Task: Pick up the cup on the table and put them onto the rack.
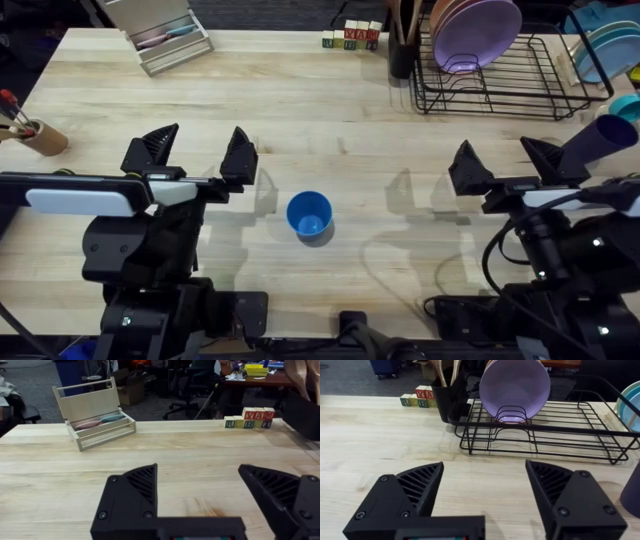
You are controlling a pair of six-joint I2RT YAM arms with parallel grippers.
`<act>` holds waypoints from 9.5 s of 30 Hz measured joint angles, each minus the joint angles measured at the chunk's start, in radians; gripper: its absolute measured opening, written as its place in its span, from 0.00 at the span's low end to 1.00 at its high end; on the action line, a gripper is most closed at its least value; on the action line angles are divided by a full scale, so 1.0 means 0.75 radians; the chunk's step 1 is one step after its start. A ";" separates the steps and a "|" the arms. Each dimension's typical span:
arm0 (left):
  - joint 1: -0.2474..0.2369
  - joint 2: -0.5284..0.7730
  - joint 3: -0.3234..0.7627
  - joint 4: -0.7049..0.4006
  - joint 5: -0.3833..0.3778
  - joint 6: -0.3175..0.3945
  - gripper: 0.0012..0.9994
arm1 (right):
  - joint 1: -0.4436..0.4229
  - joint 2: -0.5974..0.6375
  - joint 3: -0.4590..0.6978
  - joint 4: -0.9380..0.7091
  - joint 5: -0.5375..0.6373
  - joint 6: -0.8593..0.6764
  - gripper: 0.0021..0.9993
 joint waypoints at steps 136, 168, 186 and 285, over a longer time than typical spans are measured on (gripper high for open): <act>0.000 1.468 1.666 -1.076 0.072 0.012 0.99 | -0.733 2.180 1.773 -0.912 0.041 0.072 1.00; 0.000 1.468 1.666 -1.076 0.072 0.012 0.99 | -0.733 2.293 1.796 -1.004 0.062 0.077 0.03; 0.000 1.468 1.666 -1.081 0.072 0.012 0.99 | -0.678 1.896 1.867 -1.147 0.062 0.036 0.03; 0.000 1.517 1.666 -1.110 0.072 0.012 0.99 | 0.214 2.373 1.872 -0.681 0.084 0.112 0.28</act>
